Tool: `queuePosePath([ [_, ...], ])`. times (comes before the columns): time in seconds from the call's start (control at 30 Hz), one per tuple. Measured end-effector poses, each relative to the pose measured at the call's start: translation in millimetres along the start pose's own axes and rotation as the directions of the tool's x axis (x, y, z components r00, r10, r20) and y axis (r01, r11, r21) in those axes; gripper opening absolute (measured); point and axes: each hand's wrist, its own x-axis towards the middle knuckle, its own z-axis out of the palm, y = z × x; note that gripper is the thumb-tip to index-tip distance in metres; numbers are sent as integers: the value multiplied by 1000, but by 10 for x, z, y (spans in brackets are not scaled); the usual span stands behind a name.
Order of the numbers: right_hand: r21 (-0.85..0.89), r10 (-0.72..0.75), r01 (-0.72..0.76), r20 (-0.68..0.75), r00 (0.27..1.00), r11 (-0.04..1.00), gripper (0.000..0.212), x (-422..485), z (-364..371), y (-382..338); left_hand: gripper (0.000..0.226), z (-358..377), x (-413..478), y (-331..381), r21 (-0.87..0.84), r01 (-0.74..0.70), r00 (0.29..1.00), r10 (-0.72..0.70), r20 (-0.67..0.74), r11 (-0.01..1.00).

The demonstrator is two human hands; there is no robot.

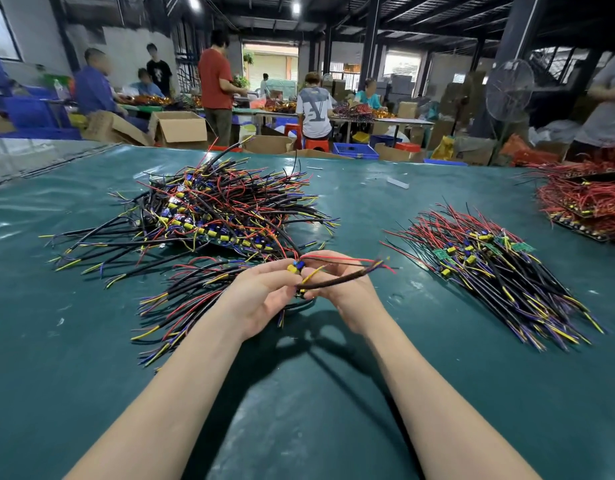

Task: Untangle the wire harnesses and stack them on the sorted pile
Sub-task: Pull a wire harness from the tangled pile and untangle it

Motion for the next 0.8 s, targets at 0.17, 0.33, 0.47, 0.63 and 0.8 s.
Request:
queuePosePath([
  [0.17,55,41,-34,-141,989,998,13,22,-15,47,43,-1,-20,-22,319,-48,998,33,54,947],
  [0.33,66,79,-65,-224,971,996,23,34,-26,30,56,-15,-40,-17,507,-60,997,23,80,860],
  [0.47,69,73,-57,-249,966,996,25,24,12,43,44,42,-48,-89,351,-3,995,-33,96,937],
  [0.63,71,86,-71,-244,966,995,25,13,97,80,7,35,-22,-162,241,-35,999,40,-17,970],
  [0.8,195,135,-85,-259,956,977,23,24,62,69,7,77,-17,-186,251,-108,991,124,-51,962],
])
